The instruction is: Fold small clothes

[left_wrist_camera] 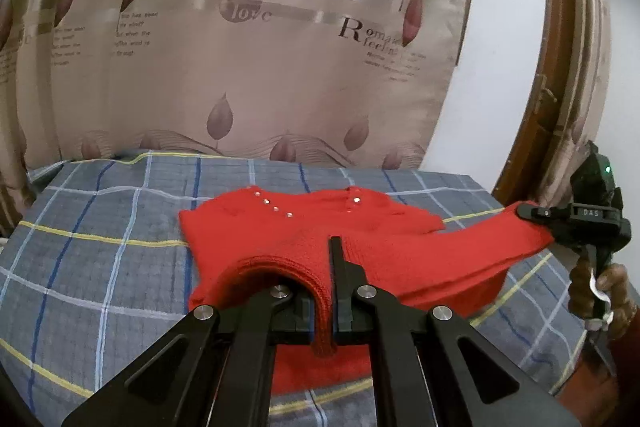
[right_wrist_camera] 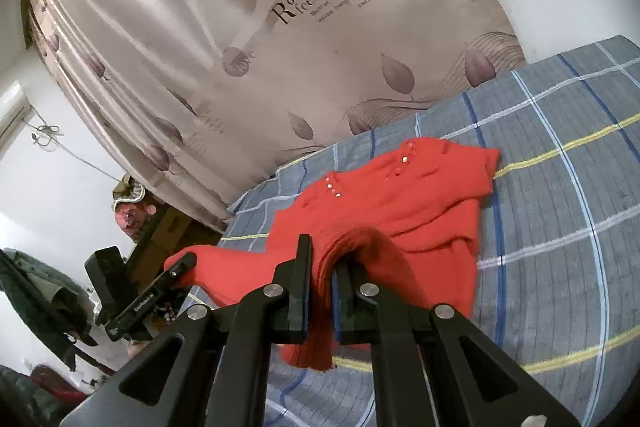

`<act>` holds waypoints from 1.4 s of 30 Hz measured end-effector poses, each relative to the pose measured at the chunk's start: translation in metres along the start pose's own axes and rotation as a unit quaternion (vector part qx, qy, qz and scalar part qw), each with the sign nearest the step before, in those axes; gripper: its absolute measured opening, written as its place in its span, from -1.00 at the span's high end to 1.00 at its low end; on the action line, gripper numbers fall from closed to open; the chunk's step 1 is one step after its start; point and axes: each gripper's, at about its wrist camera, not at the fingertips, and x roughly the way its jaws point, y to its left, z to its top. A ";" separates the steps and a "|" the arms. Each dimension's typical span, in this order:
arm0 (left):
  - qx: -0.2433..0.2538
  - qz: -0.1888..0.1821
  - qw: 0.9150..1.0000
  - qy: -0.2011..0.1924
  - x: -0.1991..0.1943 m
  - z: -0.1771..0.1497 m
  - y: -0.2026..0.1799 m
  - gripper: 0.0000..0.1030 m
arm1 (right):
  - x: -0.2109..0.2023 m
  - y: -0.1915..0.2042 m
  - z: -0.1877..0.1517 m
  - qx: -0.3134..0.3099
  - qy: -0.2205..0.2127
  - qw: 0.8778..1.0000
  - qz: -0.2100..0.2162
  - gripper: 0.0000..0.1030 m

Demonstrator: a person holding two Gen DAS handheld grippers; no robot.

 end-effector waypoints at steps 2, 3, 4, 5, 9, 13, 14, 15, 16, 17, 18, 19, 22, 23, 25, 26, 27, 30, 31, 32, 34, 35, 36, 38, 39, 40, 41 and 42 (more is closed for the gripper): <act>0.004 0.006 1.000 0.002 0.006 0.001 0.001 0.91 | 0.006 -0.003 0.006 -0.004 0.002 1.000 -0.006 0.84; 0.007 0.008 1.000 0.003 0.009 0.002 0.001 0.91 | 0.008 -0.004 0.009 -0.003 0.003 1.000 -0.006 0.84; 0.009 0.011 1.000 0.003 0.012 0.003 0.002 0.91 | 0.011 -0.007 0.012 -0.002 0.003 1.000 -0.007 0.84; 0.011 0.015 1.000 0.004 0.016 0.004 0.002 0.91 | 0.014 -0.009 0.014 -0.001 0.003 1.000 -0.008 0.84; 0.005 0.020 1.000 0.011 0.031 0.006 0.009 0.91 | 0.027 -0.021 0.023 0.007 0.007 1.000 -0.011 0.84; 0.001 0.025 1.000 0.019 0.046 0.008 0.017 0.91 | 0.041 -0.031 0.028 0.014 0.014 1.000 -0.014 0.84; 0.000 0.027 0.999 0.022 0.051 0.008 0.019 0.91 | 0.045 -0.035 0.029 0.016 0.017 1.000 -0.015 0.84; -0.003 0.029 0.999 0.025 0.057 0.008 0.021 0.91 | 0.048 -0.038 0.030 0.018 0.019 1.000 -0.016 0.84; -0.005 0.030 0.999 0.027 0.060 0.008 0.022 0.91 | 0.052 -0.042 0.031 0.022 0.021 0.999 -0.017 0.84; -0.007 0.030 0.999 0.032 0.066 0.008 0.025 0.91 | 0.055 -0.045 0.032 0.024 0.023 0.999 -0.018 0.84; -0.009 0.031 0.999 0.036 0.071 0.008 0.027 0.91 | 0.059 -0.048 0.033 0.025 0.024 0.999 -0.019 0.84; -0.010 0.034 0.999 0.039 0.076 0.008 0.028 0.91 | 0.062 -0.051 0.034 0.028 0.026 0.999 -0.019 0.84; -0.014 0.040 0.998 0.047 0.092 0.009 0.032 0.91 | 0.075 -0.063 0.040 0.038 0.032 0.999 -0.021 0.84; -0.016 0.041 0.998 0.049 0.096 0.010 0.033 0.91 | 0.078 -0.065 0.041 0.040 0.033 0.998 -0.021 0.84; -0.018 0.045 0.998 0.052 0.105 0.013 0.036 0.91 | 0.085 -0.072 0.045 0.046 0.034 0.998 -0.020 0.84; -0.021 0.047 0.997 0.053 0.110 0.014 0.037 0.91 | 0.089 -0.075 0.047 0.048 0.035 0.998 -0.021 0.84; -0.023 0.048 0.997 0.055 0.114 0.016 0.039 0.91 | 0.094 -0.078 0.049 0.051 0.037 0.998 -0.021 0.84; -0.028 0.055 0.996 0.060 0.130 0.018 0.046 0.91 | 0.107 -0.086 0.054 0.057 0.044 0.997 -0.022 0.84; -0.031 0.057 0.996 0.063 0.136 0.019 0.049 0.91 | 0.110 -0.089 0.055 0.058 0.045 0.997 -0.023 0.84; -0.033 0.058 0.996 0.065 0.140 0.019 0.051 0.91 | 0.115 -0.092 0.057 0.060 0.048 0.997 -0.023 0.84; -0.042 0.062 0.995 0.071 0.150 0.019 0.058 0.91 | 0.121 -0.096 0.059 0.063 0.050 0.996 -0.024 0.84; -0.048 0.061 0.994 0.074 0.154 0.019 0.061 0.91 | 0.125 -0.099 0.060 0.066 0.051 0.996 -0.024 0.84; -0.055 0.061 0.994 0.076 0.159 0.019 0.064 0.91 | 0.128 -0.101 0.061 0.068 0.052 0.996 -0.024 0.84; -0.063 0.063 0.993 0.080 0.165 0.019 0.068 0.91 | 0.132 -0.106 0.063 0.071 0.053 0.996 -0.025 0.84; -0.066 0.063 0.993 0.081 0.167 0.019 0.070 0.91 | 0.135 -0.108 0.064 0.074 0.054 0.995 -0.025 0.84; -0.067 0.064 0.992 0.081 0.170 0.019 0.071 0.91 | 0.138 -0.111 0.065 0.076 0.056 0.995 -0.024 0.84; -0.066 0.066 0.992 0.083 0.173 0.019 0.072 0.91 | 0.142 -0.113 0.067 0.080 0.057 0.995 -0.024 0.84; -0.066 0.066 0.992 0.085 0.175 0.019 0.073 0.91 | 0.144 -0.115 0.067 0.083 0.058 0.995 -0.024 0.84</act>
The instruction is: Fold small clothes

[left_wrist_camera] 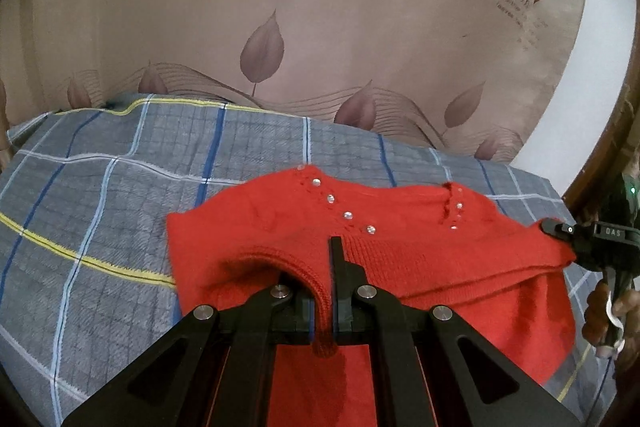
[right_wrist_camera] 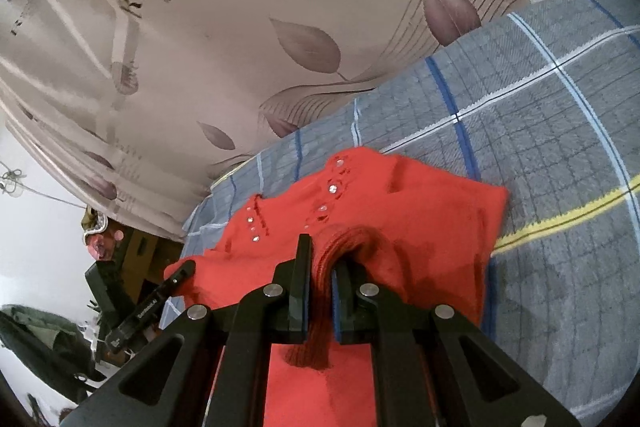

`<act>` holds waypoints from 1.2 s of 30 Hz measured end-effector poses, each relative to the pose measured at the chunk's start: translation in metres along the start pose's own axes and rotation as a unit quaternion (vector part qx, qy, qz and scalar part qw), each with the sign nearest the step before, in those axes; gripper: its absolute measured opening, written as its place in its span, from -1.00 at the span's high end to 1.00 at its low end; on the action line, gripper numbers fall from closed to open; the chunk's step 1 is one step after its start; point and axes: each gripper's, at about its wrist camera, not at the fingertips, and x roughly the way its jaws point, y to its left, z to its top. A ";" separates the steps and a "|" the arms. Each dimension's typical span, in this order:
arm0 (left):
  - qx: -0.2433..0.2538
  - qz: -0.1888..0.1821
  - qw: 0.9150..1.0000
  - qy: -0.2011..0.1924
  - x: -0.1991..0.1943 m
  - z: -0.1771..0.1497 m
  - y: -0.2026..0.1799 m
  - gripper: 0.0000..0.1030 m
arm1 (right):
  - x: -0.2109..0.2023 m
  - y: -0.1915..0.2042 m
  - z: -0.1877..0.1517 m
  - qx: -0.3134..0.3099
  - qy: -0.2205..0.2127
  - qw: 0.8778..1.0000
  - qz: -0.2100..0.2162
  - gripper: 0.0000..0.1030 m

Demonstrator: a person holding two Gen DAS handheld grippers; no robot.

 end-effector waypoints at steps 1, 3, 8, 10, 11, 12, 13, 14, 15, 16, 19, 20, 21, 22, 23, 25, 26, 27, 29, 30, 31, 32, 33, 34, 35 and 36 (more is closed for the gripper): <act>0.000 0.001 1.000 0.001 0.003 0.000 0.000 0.91 | 0.002 -0.002 0.001 0.003 0.001 1.000 0.000 0.84; 0.002 0.004 1.000 0.003 0.007 0.001 0.001 0.91 | 0.006 -0.006 0.003 0.007 0.002 1.000 0.001 0.84; 0.008 0.009 1.000 0.002 0.014 0.006 0.002 0.91 | 0.012 -0.013 0.006 0.014 0.002 1.000 0.002 0.84; 0.012 0.011 1.000 0.001 0.015 0.007 0.001 0.91 | 0.014 -0.016 0.007 0.020 0.003 1.000 0.003 0.84; 0.012 0.012 1.000 0.001 0.016 0.007 0.001 0.91 | 0.015 -0.017 0.007 0.022 0.003 1.000 0.002 0.84; 0.013 0.012 1.000 0.001 0.017 0.008 0.001 0.91 | 0.015 -0.018 0.008 0.024 0.003 1.000 0.003 0.84; 0.015 0.013 1.000 0.001 0.018 0.008 0.001 0.90 | 0.015 -0.019 0.007 0.026 0.002 1.000 0.003 0.84; 0.015 0.014 1.000 0.001 0.020 0.009 0.001 0.90 | 0.015 -0.021 0.008 0.027 0.001 1.000 0.003 0.84; 0.015 0.015 1.000 0.002 0.021 0.009 0.001 0.90 | 0.015 -0.022 0.008 0.028 0.001 1.000 0.003 0.84; 0.014 0.015 1.000 0.003 0.022 0.010 0.002 0.90 | 0.016 -0.022 0.008 0.029 0.001 1.000 0.003 0.84; 0.014 0.016 1.000 0.003 0.025 0.011 0.003 0.90 | 0.019 -0.021 0.009 0.027 0.001 1.000 0.001 0.83; 0.014 0.017 1.000 0.003 0.025 0.011 0.002 0.90 | 0.020 -0.021 0.009 0.027 0.001 1.000 0.001 0.83; 0.015 0.018 1.000 0.003 0.026 0.011 0.002 0.90 | 0.020 -0.022 0.010 0.026 0.000 1.000 0.000 0.83; 0.015 0.018 1.000 0.003 0.026 0.011 0.002 0.90 | 0.020 -0.022 0.009 0.026 -0.001 1.000 -0.001 0.83; 0.016 0.019 1.000 0.004 0.028 0.011 0.002 0.89 | 0.021 -0.022 0.009 0.027 -0.001 1.000 -0.001 0.83; 0.015 0.020 1.000 0.006 0.030 0.011 0.002 0.89 | 0.022 -0.023 0.010 0.027 -0.001 1.000 -0.002 0.83; 0.015 0.020 1.000 0.008 0.031 0.012 0.003 0.88 | 0.023 -0.023 0.010 0.027 -0.001 1.000 -0.002 0.83; 0.014 0.021 1.000 0.009 0.033 0.012 0.004 0.88 | 0.023 -0.024 0.010 0.027 -0.001 1.000 -0.003 0.83; 0.013 0.022 1.000 0.012 0.036 0.012 0.004 0.88 | 0.024 -0.025 0.010 0.028 -0.001 1.000 -0.004 0.83; 0.011 0.023 1.000 0.014 0.037 0.012 0.005 0.88 | 0.025 -0.025 0.010 0.028 0.000 1.000 -0.004 0.83; 0.011 0.023 1.000 0.014 0.038 0.012 0.005 0.87 | 0.025 -0.025 0.011 0.027 0.000 1.000 -0.004 0.83; 0.010 0.023 1.000 0.015 0.038 0.012 0.005 0.87 | 0.025 -0.024 0.011 0.026 0.000 1.000 -0.005 0.83; 0.010 0.024 1.000 0.015 0.039 0.012 0.006 0.87 | 0.026 -0.024 0.011 0.025 0.000 1.000 -0.006 0.83; 0.011 0.024 1.000 0.015 0.040 0.012 0.006 0.87 | 0.026 -0.024 0.011 0.025 0.000 1.000 -0.006 0.83; 0.012 0.025 0.999 0.016 0.040 0.012 0.005 0.87 | 0.027 -0.024 0.010 0.025 0.000 1.000 -0.006 0.83; 0.012 0.026 0.999 0.017 0.041 0.012 0.005 0.87 | 0.027 -0.024 0.011 0.025 -0.001 1.000 -0.005 0.83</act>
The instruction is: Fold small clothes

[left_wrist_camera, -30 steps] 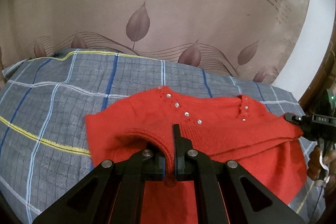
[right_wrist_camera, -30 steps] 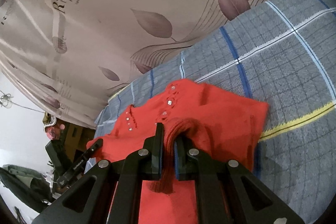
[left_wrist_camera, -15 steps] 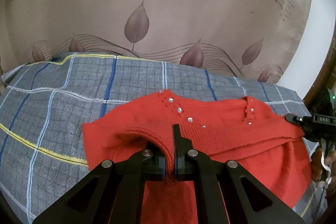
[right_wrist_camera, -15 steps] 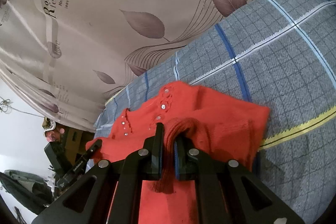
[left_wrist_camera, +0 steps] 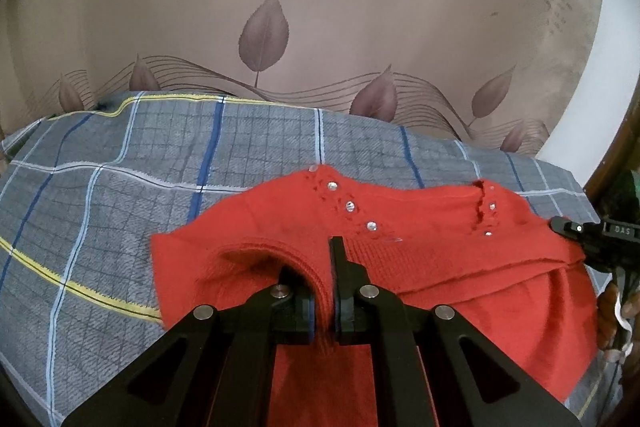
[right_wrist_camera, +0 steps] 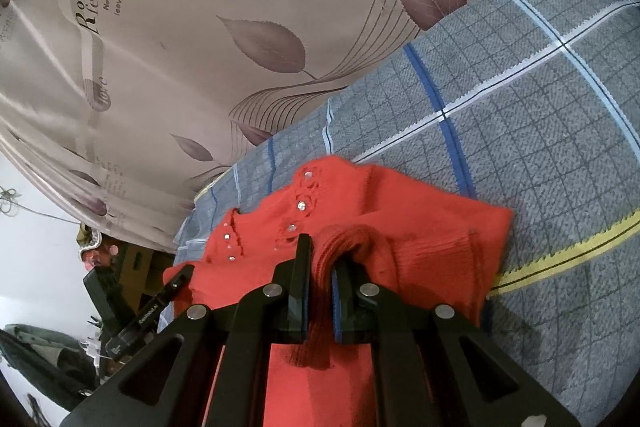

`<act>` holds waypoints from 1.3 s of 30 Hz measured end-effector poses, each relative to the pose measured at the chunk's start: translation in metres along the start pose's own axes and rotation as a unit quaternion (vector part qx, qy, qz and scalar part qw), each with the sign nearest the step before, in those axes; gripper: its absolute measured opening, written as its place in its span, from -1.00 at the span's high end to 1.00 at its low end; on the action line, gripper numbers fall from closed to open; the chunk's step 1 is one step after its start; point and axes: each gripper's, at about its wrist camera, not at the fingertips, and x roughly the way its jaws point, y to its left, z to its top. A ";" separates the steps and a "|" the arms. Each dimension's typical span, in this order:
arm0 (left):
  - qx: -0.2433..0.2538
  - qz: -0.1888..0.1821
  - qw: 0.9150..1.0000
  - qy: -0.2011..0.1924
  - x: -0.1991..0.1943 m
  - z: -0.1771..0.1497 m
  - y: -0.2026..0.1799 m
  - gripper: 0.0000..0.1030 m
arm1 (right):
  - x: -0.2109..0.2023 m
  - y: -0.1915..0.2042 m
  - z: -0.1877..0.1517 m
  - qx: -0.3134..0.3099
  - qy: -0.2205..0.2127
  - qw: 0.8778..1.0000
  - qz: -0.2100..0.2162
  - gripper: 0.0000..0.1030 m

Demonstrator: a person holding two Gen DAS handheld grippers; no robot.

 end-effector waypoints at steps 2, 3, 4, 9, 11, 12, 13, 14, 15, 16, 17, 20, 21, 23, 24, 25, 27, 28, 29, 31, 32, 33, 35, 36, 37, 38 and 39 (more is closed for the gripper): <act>-0.001 0.001 1.000 0.003 0.002 0.000 0.000 0.85 | 0.000 0.000 -0.001 0.001 -0.001 1.000 0.001 0.83; -0.002 0.000 1.000 0.006 0.003 0.000 0.001 0.84 | 0.000 0.000 0.000 0.001 -0.002 1.000 0.002 0.83; -0.005 -0.002 1.000 0.009 0.005 0.000 0.002 0.81 | 0.001 0.000 0.000 0.002 -0.003 1.000 0.004 0.83; -0.045 -0.034 0.998 0.020 0.008 0.002 0.015 0.39 | -0.002 -0.005 -0.001 0.010 -0.012 1.000 0.017 0.80; -0.073 -0.051 0.996 0.015 0.006 0.003 0.023 -0.19 | -0.004 -0.009 0.000 0.018 -0.020 0.999 0.030 0.77; -0.093 -0.061 0.994 0.005 0.003 0.004 0.030 -0.31 | -0.006 -0.011 0.000 0.023 -0.025 0.999 0.038 0.76; -0.114 -0.072 0.991 -0.010 0.000 0.005 0.037 -0.40 | -0.009 -0.012 0.000 0.027 -0.031 0.998 0.045 0.72; -0.131 -0.079 0.988 -0.019 -0.003 0.005 0.043 -0.46 | -0.013 -0.016 0.000 0.036 -0.046 0.997 0.054 0.66; -0.147 -0.084 0.985 -0.025 -0.004 0.006 0.049 -0.50 | -0.017 -0.021 0.001 0.046 -0.057 0.995 0.064 0.61; -0.162 -0.087 0.983 -0.027 -0.005 0.007 0.054 -0.56 | -0.020 -0.025 0.001 0.055 -0.064 0.994 0.072 0.49; -0.177 -0.085 0.980 -0.030 -0.005 0.008 0.060 -0.57 | -0.023 -0.028 0.001 0.064 -0.072 0.993 0.075 0.36; -0.208 -0.072 0.975 -0.032 -0.007 0.008 0.076 -0.57 | -0.038 -0.037 0.000 0.082 -0.100 0.989 0.071 0.15; -0.217 -0.073 0.973 -0.030 -0.008 0.007 0.080 -0.57 | -0.044 -0.039 -0.001 0.084 -0.105 0.988 0.071 0.15; -0.230 -0.074 0.970 -0.030 -0.014 0.005 0.088 -0.57 | -0.054 -0.038 -0.004 0.081 -0.109 0.988 0.070 0.15; -0.228 -0.070 0.971 -0.027 -0.017 0.005 0.090 -0.57 | -0.059 -0.036 -0.008 0.077 -0.108 0.989 0.066 0.15; -0.223 -0.063 0.972 -0.023 -0.020 0.004 0.092 -0.57 | -0.063 -0.034 -0.011 0.073 -0.105 0.990 0.063 0.15; -0.201 -0.057 0.978 -0.014 -0.030 0.004 0.095 -0.57 | -0.072 -0.026 -0.022 0.057 -0.095 0.992 0.058 0.13; -0.188 -0.051 0.981 -0.009 -0.035 0.003 0.097 -0.57 | -0.076 -0.022 -0.028 0.046 -0.089 0.994 0.050 0.12; -0.172 -0.044 0.984 -0.004 -0.041 0.000 0.098 -0.57 | -0.079 -0.013 -0.038 0.026 -0.078 0.996 0.034 0.11; -0.145 -0.036 0.989 0.005 -0.051 -0.005 0.099 -0.57 | -0.081 -0.002 -0.052 -0.008 -0.061 0.998 0.005 0.10; -0.133 -0.036 0.990 0.013 -0.057 -0.011 0.098 -0.57 | -0.082 0.004 -0.060 -0.028 -0.050 0.998 -0.016 0.10; -0.126 -0.036 0.991 0.024 -0.062 -0.017 0.098 -0.57 | -0.082 0.011 -0.069 -0.049 -0.037 0.997 -0.039 0.10; -0.118 -0.047 0.991 0.040 -0.070 -0.031 0.097 -0.57 | -0.082 0.021 -0.086 -0.078 -0.014 0.994 -0.070 0.10; -0.114 -0.053 0.991 0.044 -0.074 -0.039 0.096 -0.57 | -0.082 0.026 -0.093 -0.090 -0.008 0.992 -0.086 0.10; -0.109 -0.059 0.991 0.048 -0.078 -0.047 0.094 -0.57 | -0.083 0.029 -0.099 -0.099 -0.004 0.990 -0.097 0.10; -0.100 -0.063 0.991 0.055 -0.081 -0.054 0.089 -0.57 | -0.085 0.029 -0.105 -0.104 -0.001 0.989 -0.102 0.10; -0.093 -0.065 0.992 0.060 -0.084 -0.060 0.086 -0.57 | -0.086 0.030 -0.110 -0.106 0.004 0.989 -0.102 0.11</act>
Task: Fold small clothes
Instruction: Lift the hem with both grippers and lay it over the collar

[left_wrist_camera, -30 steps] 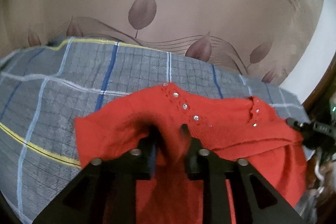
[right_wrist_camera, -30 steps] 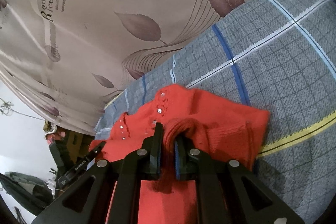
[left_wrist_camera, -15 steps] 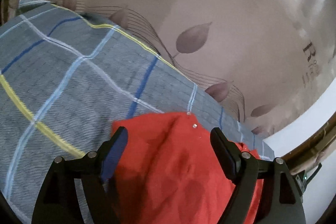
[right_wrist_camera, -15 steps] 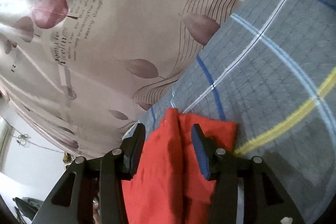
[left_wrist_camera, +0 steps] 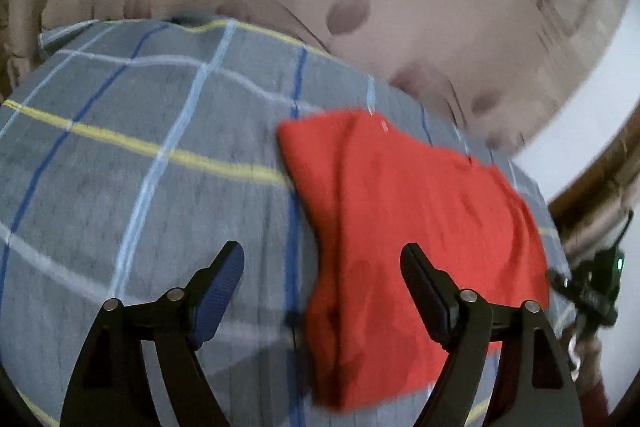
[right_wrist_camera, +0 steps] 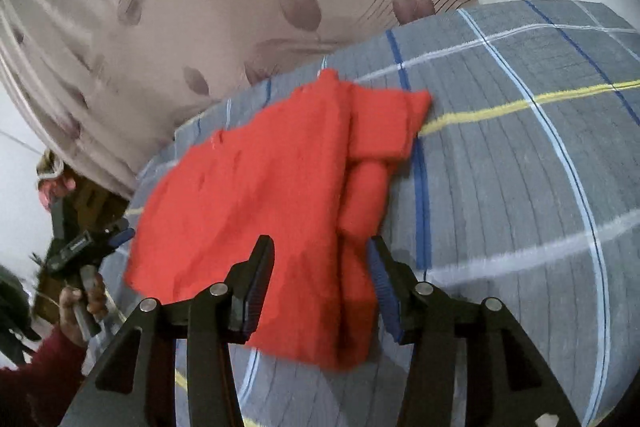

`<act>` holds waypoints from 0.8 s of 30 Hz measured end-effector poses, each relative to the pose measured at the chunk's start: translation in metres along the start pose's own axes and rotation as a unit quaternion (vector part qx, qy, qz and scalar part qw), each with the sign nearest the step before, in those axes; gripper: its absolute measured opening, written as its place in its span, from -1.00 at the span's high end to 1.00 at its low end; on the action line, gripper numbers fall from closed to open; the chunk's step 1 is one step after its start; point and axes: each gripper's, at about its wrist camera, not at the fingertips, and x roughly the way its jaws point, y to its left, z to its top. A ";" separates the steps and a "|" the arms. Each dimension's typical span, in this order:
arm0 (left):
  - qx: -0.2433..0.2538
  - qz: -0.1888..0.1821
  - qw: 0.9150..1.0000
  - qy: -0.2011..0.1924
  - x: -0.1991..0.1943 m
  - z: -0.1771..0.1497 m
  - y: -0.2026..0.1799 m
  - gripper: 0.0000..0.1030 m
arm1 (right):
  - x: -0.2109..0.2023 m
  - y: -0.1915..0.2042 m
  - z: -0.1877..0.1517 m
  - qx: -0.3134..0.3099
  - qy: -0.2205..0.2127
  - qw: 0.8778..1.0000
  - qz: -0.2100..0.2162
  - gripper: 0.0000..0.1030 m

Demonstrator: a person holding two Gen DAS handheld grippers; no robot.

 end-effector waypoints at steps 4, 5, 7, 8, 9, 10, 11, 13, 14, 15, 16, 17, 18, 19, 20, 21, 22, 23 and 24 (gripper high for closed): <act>0.016 -0.015 1.000 0.012 -0.001 -0.026 -0.010 -0.35 | 0.003 0.000 -0.014 -0.003 0.016 1.000 -0.001 0.50; 0.021 -0.022 0.999 0.021 0.001 -0.032 -0.014 0.00 | 0.005 0.000 -0.015 -0.002 0.022 1.000 -0.007 0.73; 0.038 -0.009 0.999 0.031 0.003 -0.041 -0.023 0.47 | 0.008 0.000 -0.014 0.001 0.024 1.000 -0.012 0.78; 0.046 0.002 0.998 0.029 0.003 -0.044 -0.026 0.55 | 0.007 -0.001 -0.014 0.004 0.025 1.000 -0.011 0.84; 0.051 0.006 0.998 0.029 0.002 -0.047 -0.028 0.58 | 0.006 -0.002 -0.014 0.008 0.027 1.000 -0.012 0.85; 0.050 0.006 0.998 0.032 0.000 -0.048 -0.029 0.74 | 0.004 -0.003 -0.014 0.011 0.028 0.999 -0.011 0.88; 0.045 0.006 0.998 0.034 -0.002 -0.049 -0.028 0.85 | 0.002 -0.003 -0.016 0.012 0.028 0.999 -0.011 0.89; 0.028 0.005 0.999 0.040 -0.006 -0.051 -0.023 0.88 | -0.004 -0.003 -0.017 0.013 0.030 0.999 -0.011 0.91; 0.027 0.007 0.999 0.041 -0.009 -0.053 -0.022 0.88 | -0.008 -0.004 -0.019 0.013 0.033 0.999 -0.011 0.92; 0.030 0.012 0.999 0.043 -0.012 -0.055 -0.023 0.89 | -0.013 -0.005 -0.022 0.013 0.036 0.999 -0.011 0.93; 0.032 0.015 0.998 0.045 -0.013 -0.057 -0.023 0.89 | -0.015 -0.006 -0.023 0.012 0.038 0.999 -0.015 0.93; 0.034 0.017 0.998 0.048 -0.013 -0.060 -0.024 0.89 | -0.016 -0.007 -0.025 0.011 0.042 0.999 -0.020 0.93; 0.037 0.020 0.998 0.047 -0.012 -0.062 -0.025 0.89 | -0.016 -0.010 -0.027 0.014 0.047 0.999 -0.024 0.94; 0.041 0.022 0.998 0.044 -0.014 -0.064 -0.026 0.89 | -0.016 -0.013 -0.029 0.021 0.051 0.998 -0.023 0.94; 0.041 0.022 0.998 0.044 -0.014 -0.064 -0.026 0.89 | -0.017 -0.015 -0.031 0.023 0.050 0.998 -0.016 0.94; 0.040 0.019 0.998 0.044 -0.014 -0.064 -0.025 0.89 | -0.018 -0.015 -0.031 0.019 0.048 0.999 -0.016 0.94; 0.038 0.013 0.998 0.044 -0.015 -0.064 -0.024 0.89 | -0.020 -0.015 -0.030 0.018 0.041 0.999 -0.022 0.93; 0.038 0.009 0.998 0.043 -0.017 -0.064 -0.024 0.89 | -0.021 -0.015 -0.029 0.020 0.036 0.999 -0.016 0.90; 0.039 0.009 0.998 0.043 -0.019 -0.064 -0.023 0.89 | -0.023 -0.015 -0.026 0.022 0.031 0.999 -0.013 0.87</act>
